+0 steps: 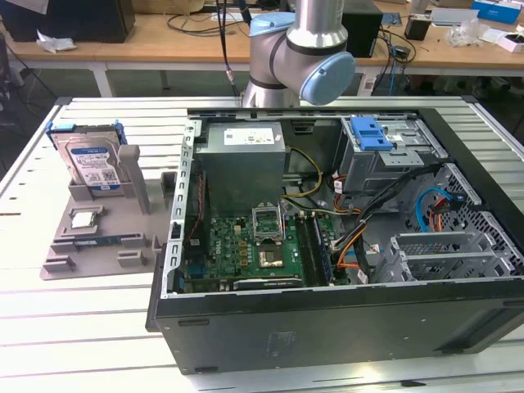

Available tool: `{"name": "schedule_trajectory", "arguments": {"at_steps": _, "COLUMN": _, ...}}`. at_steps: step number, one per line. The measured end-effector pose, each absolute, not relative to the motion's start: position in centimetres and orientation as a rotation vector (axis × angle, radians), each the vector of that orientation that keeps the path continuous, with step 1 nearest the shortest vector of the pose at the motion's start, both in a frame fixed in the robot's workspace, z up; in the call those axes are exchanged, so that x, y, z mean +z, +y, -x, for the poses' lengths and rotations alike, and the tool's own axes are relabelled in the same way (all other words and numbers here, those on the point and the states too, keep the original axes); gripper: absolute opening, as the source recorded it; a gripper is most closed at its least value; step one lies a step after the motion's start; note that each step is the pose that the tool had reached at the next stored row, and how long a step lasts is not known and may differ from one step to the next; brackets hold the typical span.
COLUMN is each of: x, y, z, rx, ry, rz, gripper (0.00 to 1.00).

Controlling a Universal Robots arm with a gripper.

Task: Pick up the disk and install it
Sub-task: 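Pick up the disk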

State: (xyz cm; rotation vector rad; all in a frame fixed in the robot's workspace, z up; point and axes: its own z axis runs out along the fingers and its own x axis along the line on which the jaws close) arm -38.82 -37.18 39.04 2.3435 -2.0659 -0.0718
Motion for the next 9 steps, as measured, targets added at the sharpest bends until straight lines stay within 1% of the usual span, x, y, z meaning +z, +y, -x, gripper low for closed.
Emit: {"name": "schedule_trajectory", "arguments": {"at_steps": 9, "x": 39.04, "y": -37.18, "z": 38.78, "rx": -0.07, "ry": -1.882, "rz": -2.489, "gripper": 0.11}}
